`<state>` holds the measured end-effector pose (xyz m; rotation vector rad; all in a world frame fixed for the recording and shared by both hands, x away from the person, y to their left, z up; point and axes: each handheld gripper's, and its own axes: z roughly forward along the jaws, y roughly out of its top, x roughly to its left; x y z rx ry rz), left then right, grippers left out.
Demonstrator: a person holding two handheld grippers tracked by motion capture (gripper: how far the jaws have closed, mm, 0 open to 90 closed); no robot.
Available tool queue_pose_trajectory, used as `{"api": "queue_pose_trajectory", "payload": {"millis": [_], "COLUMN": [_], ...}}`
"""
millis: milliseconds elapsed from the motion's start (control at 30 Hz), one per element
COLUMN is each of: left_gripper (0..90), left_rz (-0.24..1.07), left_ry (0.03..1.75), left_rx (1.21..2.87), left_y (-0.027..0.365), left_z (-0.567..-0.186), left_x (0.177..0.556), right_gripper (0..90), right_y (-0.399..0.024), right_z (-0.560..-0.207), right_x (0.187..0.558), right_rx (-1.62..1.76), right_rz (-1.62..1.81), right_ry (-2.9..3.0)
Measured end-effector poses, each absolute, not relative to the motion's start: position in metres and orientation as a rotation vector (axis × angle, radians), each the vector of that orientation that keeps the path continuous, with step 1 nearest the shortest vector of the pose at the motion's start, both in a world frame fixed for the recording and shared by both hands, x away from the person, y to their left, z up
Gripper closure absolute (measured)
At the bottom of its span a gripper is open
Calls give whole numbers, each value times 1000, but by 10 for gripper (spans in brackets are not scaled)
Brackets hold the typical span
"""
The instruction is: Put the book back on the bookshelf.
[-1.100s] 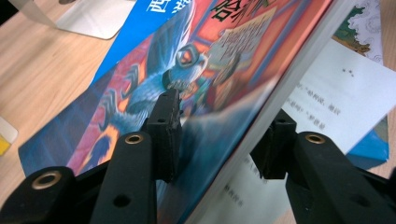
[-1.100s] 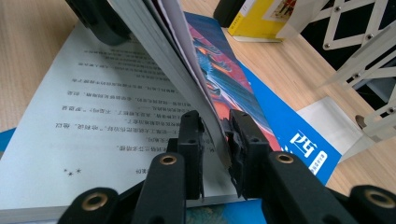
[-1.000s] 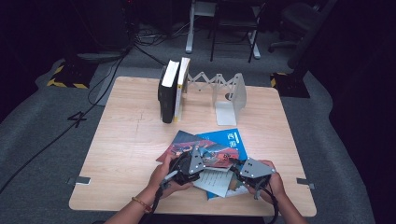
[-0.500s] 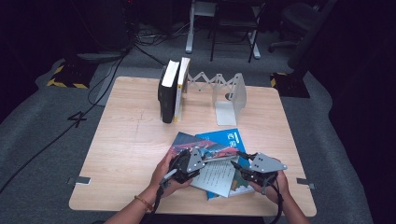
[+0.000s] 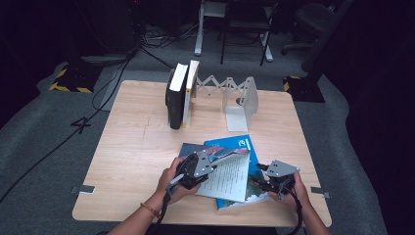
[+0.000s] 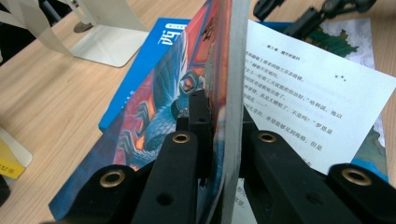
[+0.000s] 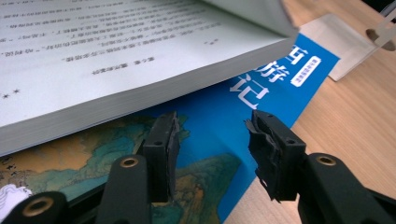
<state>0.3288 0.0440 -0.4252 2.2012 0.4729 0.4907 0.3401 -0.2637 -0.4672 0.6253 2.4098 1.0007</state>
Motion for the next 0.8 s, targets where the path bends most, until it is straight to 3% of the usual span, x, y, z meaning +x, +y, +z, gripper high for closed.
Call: {"api": "queue_pose_trajectory", "payload": {"millis": [333,800], "left_gripper": [849,850], "left_rz": [486,500], "left_ry": [479,403], "left_rx": [2183,2203], "left_y": [44,22], "left_z": [-422,-397], "left_x": [328,327], "right_gripper": [515,502], "right_y": [-258,-266], "right_z": [-468,-422], "right_x": [339,329], "right_rx": [607,662], "right_rz": [1075,1420], "right_ry": [2437,2243]}}
